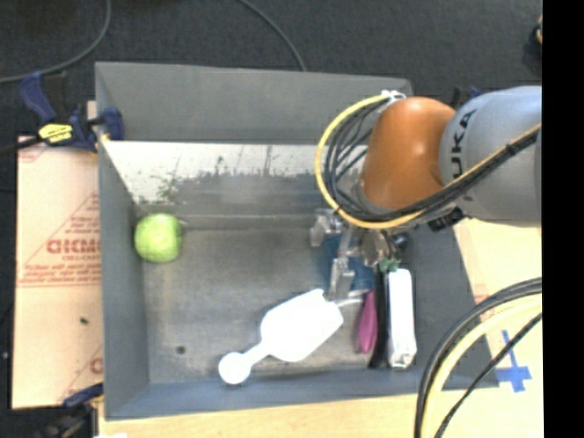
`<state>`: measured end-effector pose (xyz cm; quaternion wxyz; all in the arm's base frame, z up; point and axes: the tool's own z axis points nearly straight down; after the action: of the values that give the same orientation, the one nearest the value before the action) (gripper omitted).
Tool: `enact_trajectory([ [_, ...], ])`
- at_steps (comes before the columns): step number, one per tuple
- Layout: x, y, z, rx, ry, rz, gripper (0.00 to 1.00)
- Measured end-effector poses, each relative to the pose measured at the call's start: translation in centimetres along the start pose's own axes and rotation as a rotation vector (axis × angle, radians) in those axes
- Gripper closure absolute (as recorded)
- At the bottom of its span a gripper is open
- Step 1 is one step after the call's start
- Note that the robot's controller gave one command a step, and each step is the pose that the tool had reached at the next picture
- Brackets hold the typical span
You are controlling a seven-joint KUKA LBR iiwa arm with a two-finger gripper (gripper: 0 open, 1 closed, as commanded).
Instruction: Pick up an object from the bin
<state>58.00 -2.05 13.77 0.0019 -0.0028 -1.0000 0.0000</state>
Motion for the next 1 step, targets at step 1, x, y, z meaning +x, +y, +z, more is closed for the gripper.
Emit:
enact_trajectory([
  [1, -0.15, -0.02, -0.49, 0.001, -0.008, -0.001, 0.0],
])
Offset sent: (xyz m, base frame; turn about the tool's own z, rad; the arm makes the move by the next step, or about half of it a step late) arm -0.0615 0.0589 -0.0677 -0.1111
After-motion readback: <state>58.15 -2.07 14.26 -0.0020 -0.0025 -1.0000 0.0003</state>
